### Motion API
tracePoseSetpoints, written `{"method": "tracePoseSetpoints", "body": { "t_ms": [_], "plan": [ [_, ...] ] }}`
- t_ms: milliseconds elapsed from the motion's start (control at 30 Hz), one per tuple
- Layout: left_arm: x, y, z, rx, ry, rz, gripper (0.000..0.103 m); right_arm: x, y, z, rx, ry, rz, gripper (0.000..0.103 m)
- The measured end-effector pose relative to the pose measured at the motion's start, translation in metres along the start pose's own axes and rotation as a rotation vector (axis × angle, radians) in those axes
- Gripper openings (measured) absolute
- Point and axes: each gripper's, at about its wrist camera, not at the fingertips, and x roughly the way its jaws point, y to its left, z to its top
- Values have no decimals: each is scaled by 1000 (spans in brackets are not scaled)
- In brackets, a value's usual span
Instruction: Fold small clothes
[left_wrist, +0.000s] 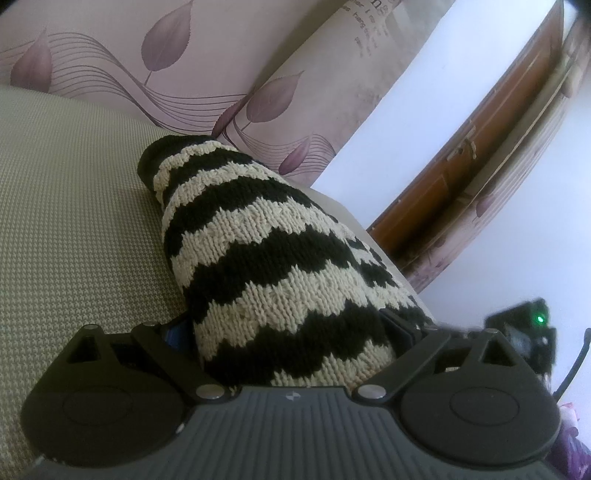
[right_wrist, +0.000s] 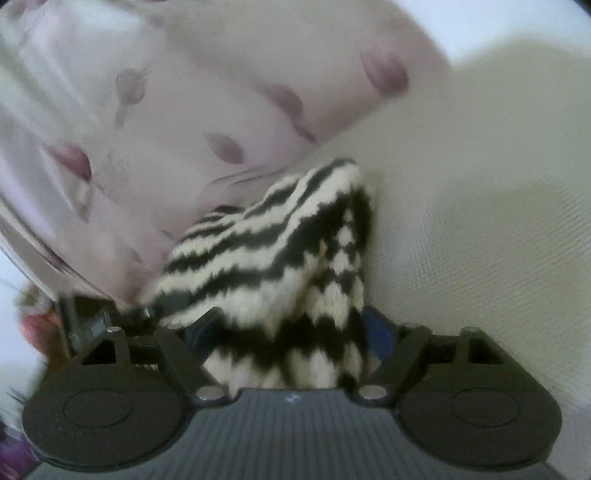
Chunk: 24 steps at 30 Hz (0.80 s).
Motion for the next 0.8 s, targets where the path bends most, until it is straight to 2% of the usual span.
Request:
{"method": "tracePoseSetpoints", "body": {
  "t_ms": [100,300,600,800],
  "plan": [
    [0,1,0,-5,0,-4,96,15,-3,11,18,7,34,81],
    [-1,0,-1,-6,-7,3,97,44,6,25,-74,60,41,71],
    [0,-9,-4,29,-10,39,97,35,5,20,-101,64,48,69],
    [5,-21,-5,81,-9,93,99,37,7,20,-104,60,40,68]
  ]
}}
